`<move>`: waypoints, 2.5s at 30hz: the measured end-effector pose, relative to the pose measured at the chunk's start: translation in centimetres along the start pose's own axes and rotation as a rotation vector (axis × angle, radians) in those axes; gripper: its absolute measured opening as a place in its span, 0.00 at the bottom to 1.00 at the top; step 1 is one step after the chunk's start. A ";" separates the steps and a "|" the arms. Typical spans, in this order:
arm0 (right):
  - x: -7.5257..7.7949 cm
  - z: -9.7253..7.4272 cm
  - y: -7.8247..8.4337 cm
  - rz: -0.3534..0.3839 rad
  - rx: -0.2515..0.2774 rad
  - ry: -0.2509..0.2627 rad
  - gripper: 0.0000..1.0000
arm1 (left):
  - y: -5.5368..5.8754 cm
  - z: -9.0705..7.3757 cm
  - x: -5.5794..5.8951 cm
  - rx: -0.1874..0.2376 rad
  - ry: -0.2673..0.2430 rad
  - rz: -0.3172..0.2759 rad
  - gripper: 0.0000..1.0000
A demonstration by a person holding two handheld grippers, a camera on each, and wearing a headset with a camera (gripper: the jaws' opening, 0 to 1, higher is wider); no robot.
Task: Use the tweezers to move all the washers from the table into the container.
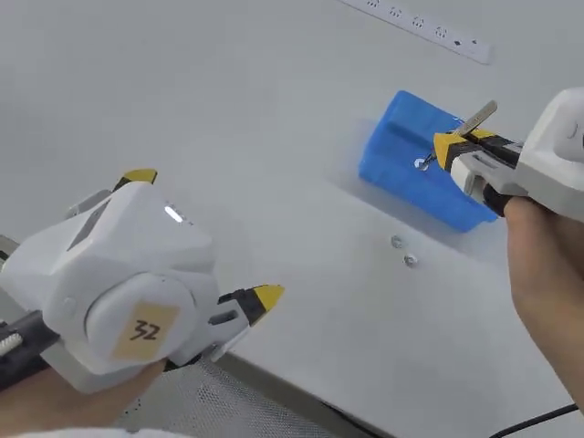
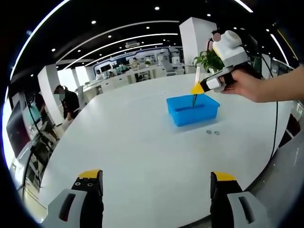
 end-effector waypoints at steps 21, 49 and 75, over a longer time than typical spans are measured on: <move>0.0 2.0 2.8 0.037 -0.071 -0.006 0.03 | 0.2 0.3 0.0 -0.019 0.000 0.014 0.95; 0.0 1.3 2.5 0.057 -0.052 -0.003 0.04 | 0.4 0.2 0.0 -0.034 -0.004 0.020 0.95; -3.2 -4.0 5.1 0.076 -0.067 -0.074 0.04 | 0.5 0.3 0.1 -0.041 -0.003 0.026 0.94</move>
Point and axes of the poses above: the centre of the closed fingertips' face, and the gripper's own axes: z roughly forward along the fingers, x roughly to its right, y roughly out of its underside, the point moved 5 cm from there along -z, roughly backward along the fingers, and after that the axes turned 4 degrees about -x, right-handed, at the moved point
